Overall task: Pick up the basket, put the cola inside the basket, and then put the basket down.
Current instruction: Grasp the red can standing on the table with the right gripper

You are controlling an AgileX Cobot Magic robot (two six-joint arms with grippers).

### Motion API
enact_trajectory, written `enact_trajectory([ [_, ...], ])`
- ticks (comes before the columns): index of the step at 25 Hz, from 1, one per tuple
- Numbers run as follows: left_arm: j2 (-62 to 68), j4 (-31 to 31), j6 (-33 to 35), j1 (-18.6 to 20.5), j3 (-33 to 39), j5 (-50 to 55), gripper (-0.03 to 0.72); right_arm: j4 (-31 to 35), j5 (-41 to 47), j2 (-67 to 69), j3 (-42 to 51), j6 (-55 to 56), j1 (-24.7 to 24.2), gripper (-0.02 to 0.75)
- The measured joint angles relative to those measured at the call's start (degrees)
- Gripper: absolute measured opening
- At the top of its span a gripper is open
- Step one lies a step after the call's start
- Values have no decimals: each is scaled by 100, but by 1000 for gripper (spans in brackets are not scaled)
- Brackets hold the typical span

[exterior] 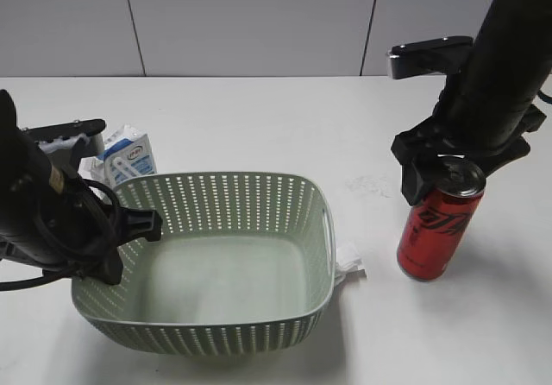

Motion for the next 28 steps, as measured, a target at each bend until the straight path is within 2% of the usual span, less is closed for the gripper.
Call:
enact_trajectory([
  [11, 0, 0, 0, 0, 0, 0, 5, 17, 82, 343, -11, 243, 0, 589],
  [15, 0, 0, 0, 0, 0, 0, 4, 11, 88, 343, -11, 367, 0, 522],
  [24, 0, 0, 0, 0, 0, 0, 4, 11, 154, 348, -24, 389, 0, 522],
  [28, 0, 0, 0, 0, 0, 0, 4, 11, 523, 348, -189, 232, 0, 522],
])
